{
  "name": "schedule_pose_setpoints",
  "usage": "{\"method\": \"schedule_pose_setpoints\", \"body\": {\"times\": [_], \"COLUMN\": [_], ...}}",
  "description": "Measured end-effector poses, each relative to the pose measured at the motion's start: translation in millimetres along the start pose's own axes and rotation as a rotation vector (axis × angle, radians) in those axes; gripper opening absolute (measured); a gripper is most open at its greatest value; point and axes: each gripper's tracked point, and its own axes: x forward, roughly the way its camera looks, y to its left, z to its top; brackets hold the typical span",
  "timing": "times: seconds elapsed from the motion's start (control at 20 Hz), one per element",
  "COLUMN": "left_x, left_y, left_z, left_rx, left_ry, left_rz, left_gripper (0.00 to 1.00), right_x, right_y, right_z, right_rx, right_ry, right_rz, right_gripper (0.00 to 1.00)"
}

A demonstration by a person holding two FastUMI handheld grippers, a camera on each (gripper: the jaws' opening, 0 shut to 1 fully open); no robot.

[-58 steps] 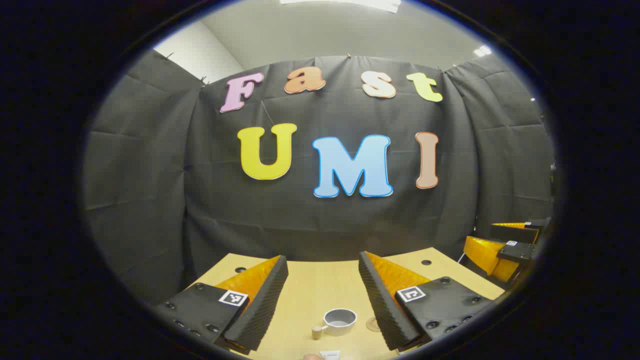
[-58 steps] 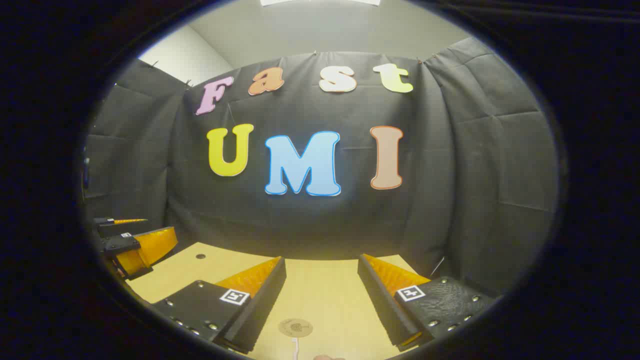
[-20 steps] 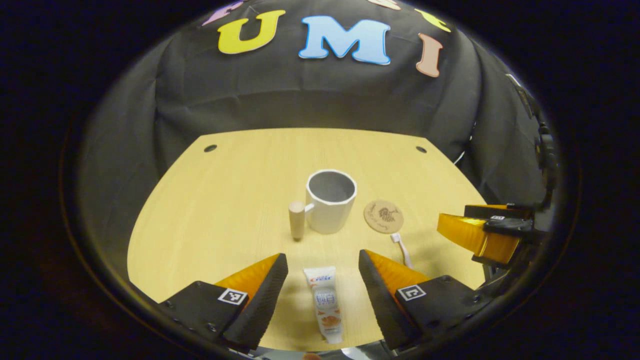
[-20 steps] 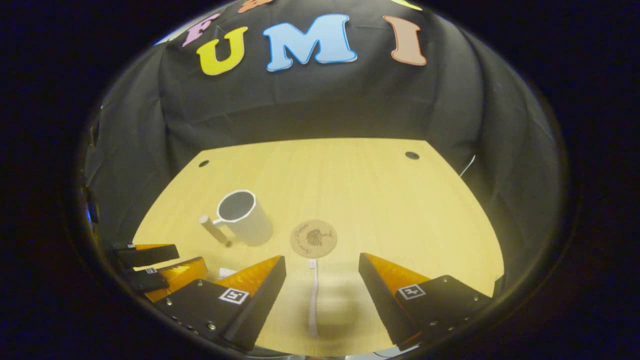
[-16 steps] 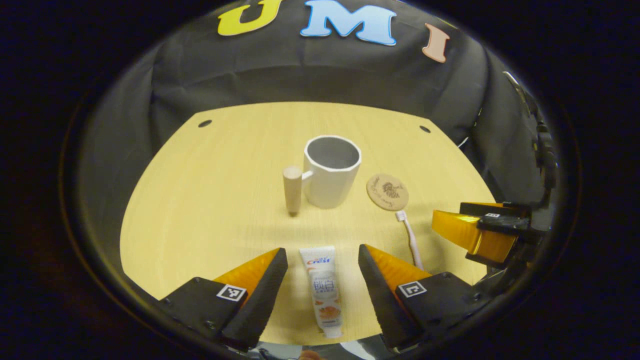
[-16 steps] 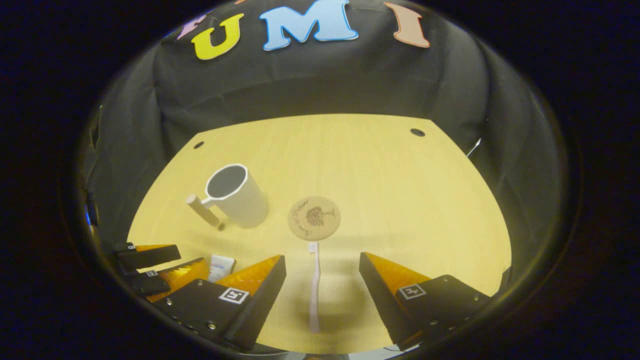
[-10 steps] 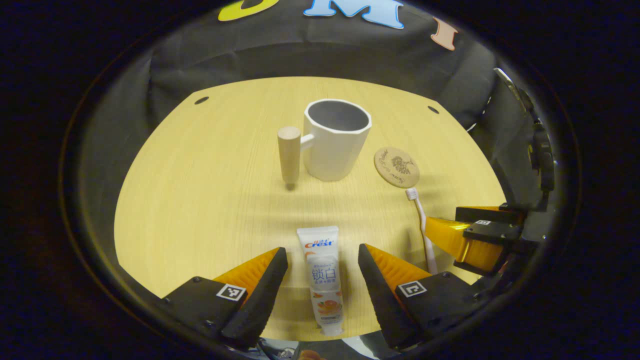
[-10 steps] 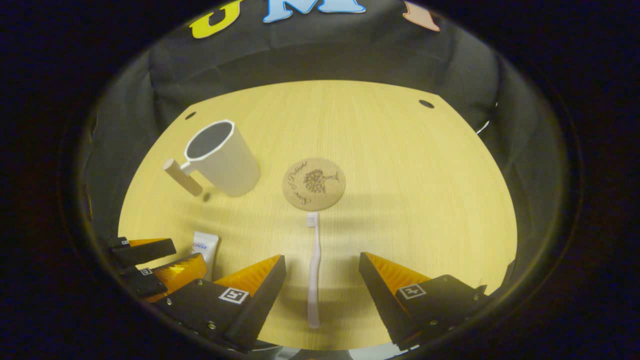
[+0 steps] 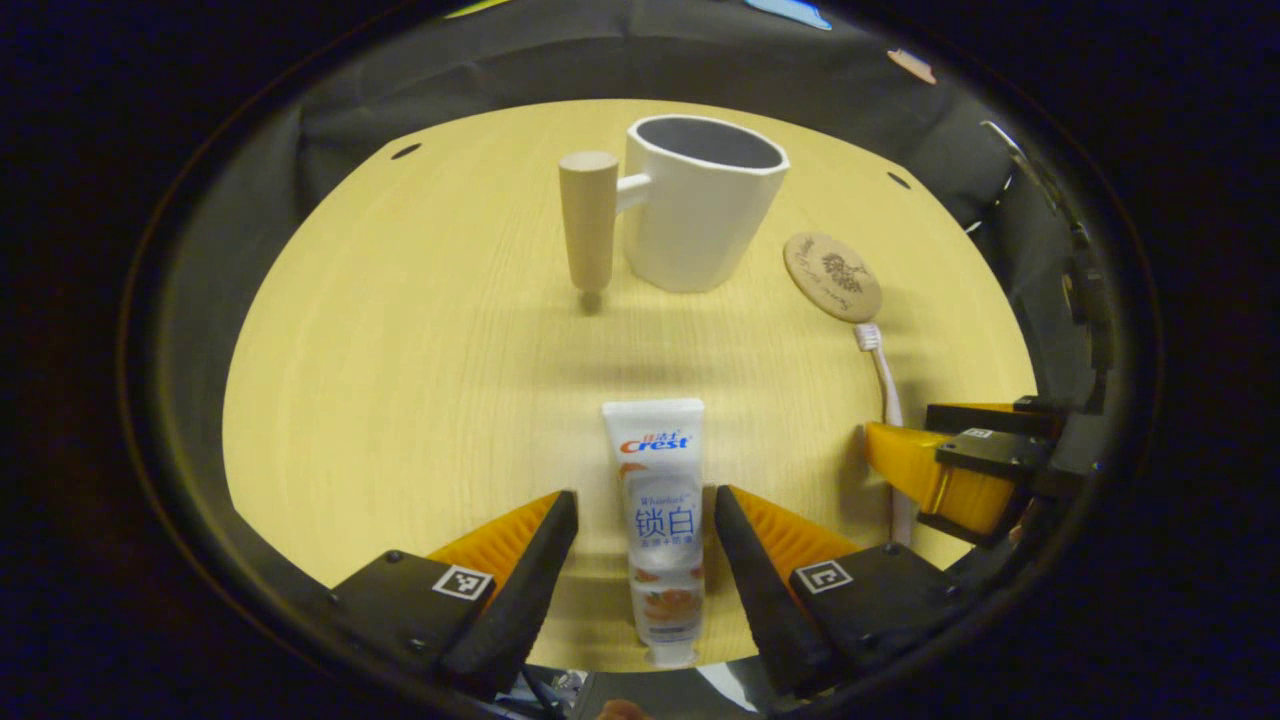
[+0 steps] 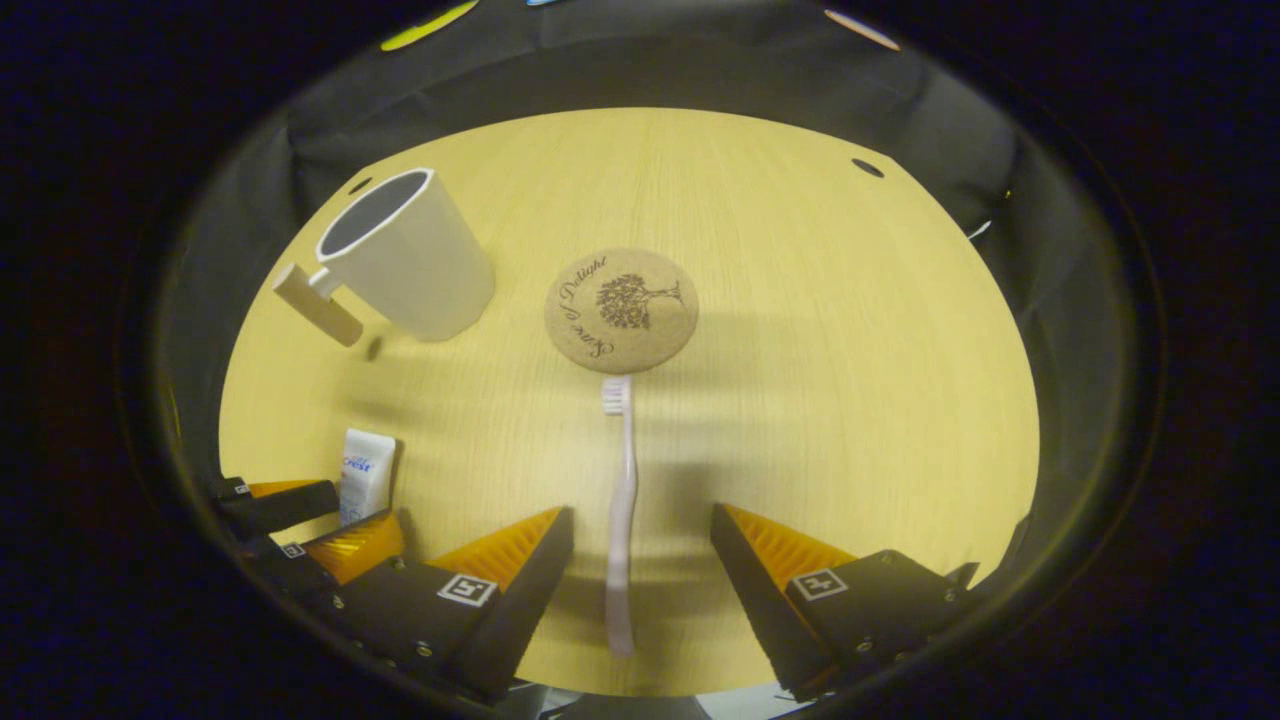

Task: Put the toothbrush and toothpaste on the desktop into the cup, then pick up the cup and place it on the coaster on the desktop.

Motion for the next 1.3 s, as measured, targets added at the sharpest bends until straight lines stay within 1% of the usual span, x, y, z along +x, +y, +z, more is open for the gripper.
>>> {"method": "schedule_pose_setpoints", "body": {"times": [0.05,0.1,0.15,0.2,0.3,0.35,0.4,0.45,0.5,0.55,0.6,0.65,0.7,0.75,0.8,0.85,0.9,1.2,1.3], "left_x": [-0.2,1.4,2.2,2.9,4.7,4.0,4.6,5.2,3.7,6.1,6.8,7.1,5.6,5.0,5.6,3.5,6.1,-0.6,-6.0], "left_y": [0.4,1.3,2.0,2.4,0.4,1.0,0.9,1.2,1.0,1.3,0.8,0.9,0.3,0.8,-0.1,0.7,-1.7,-3.8,-2.9], "left_z": [0.6,0.2,1.2,1.6,2.7,3.5,4.4,3.8,4.7,5.3,5.2,5.8,5.5,6.3,6.2,8.0,5.5,11.0,17.3], "left_rx": [0.008,0.02,0.031,0.042,0.051,0.048,0.039,0.033,0.035,0.029,0.024,0.02,0.017,0.015,0.008,0.0,-0.007,-0.087,-0.093], "left_ry": [0.005,0.009,0.013,0.017,0.025,0.023,0.025,0.026,0.025,0.025,0.031,0.033,0.04,0.039,0.046,0.03,0.045,0.052,0.04], "left_rz": [0.004,0.017,0.029,0.04,0.042,0.047,0.049,0.049,0.05,0.051,0.054,0.053,0.057,0.061,0.06,0.061,0.052,0.002,-0.001], "left_gripper": [0.94,0.94,0.96,0.96,0.95,0.93,0.86,0.77,0.75,0.71,0.56,0.51,0.46,0.46,0.36,0.36,0.29,0.28,0.28], "right_x": [-0.4,0.3,0.0,0.5,0.6,-3.1,-1.3,-3.9,-2.4,0.6,-1.3,-4.8,-4.7,-5.0,-4.0,-13.8,-4.4,-7.1,-7.8], "right_y": [-0.1,0.0,0.4,1.3,2.3,3.0,3.5,2.7,3.0,3.6,5.3,7.2,8.4,9.8,12.5,13.0,11.9,12.0,13.5], "right_z": [0.6,-1.0,-1.6,-4.7,-8.7,-8.7,-12.7,-12.3,-13.8,-14.2,-17.1,-16.9,-19.5,-18.7,-15.6,-19.7,-19.2,-23.2,-24.3], "right_rx": [0.002,0.002,-0.001,-0.006,-0.016,-0.021,-0.028,-0.02,-0.016,-0.008,0.007,0.016,0.024,0.027,0.047,0.045,0.047,0.065,0.067], "right_ry": [0.007,0.017,0.027,0.044,0.057,0.062,0.089,0.095,0.105,0.111,0.12,0.142,0.159,0.167,0.154,0.166,0.172,0.18,0.182], "right_rz": [0.0,0.0,0.0,0.001,0.005,0.007,0.011,0.011,0.011,0.016,0.023,0.026,0.029,0.036,0.038,0.041,0.042,0.053,0.058], "right_gripper": [0.9,0.89,0.9,0.87,0.89,0.82,0.73,0.74,0.49,0.43,0.22,0.12,0.11,0.11,0.1,0.02,0.03,0.02,0.02]}}
